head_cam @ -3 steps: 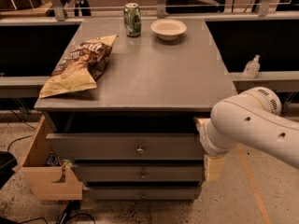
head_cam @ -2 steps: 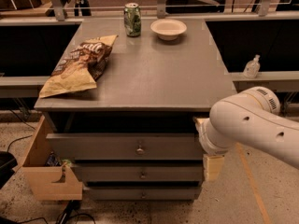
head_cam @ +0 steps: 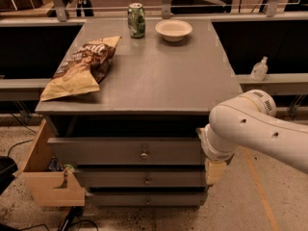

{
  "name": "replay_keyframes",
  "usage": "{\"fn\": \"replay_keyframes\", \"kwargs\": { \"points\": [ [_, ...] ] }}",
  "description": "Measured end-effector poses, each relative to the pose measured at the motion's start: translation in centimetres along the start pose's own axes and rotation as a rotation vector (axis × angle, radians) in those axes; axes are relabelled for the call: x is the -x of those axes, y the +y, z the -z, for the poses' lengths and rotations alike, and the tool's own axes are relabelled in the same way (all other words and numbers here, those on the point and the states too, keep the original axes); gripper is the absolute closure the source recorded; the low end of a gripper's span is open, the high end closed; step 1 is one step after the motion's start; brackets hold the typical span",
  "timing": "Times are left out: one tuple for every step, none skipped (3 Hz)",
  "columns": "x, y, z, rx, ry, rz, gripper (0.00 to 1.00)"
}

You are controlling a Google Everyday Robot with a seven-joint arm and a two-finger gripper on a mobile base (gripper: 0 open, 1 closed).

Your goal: Open top drawer

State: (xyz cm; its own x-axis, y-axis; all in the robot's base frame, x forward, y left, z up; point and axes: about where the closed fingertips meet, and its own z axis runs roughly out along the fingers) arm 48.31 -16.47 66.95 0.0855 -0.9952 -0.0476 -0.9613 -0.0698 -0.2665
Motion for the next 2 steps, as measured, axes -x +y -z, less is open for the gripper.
{"fn": "replay_keyframes", "kwargs": {
  "points": [
    [0.01, 0.03, 0.02, 0.001, 0.001, 0.001, 0.40],
    [0.01, 0.05, 0.11, -0.001, 0.002, 0.002, 0.63]
  ]
}}
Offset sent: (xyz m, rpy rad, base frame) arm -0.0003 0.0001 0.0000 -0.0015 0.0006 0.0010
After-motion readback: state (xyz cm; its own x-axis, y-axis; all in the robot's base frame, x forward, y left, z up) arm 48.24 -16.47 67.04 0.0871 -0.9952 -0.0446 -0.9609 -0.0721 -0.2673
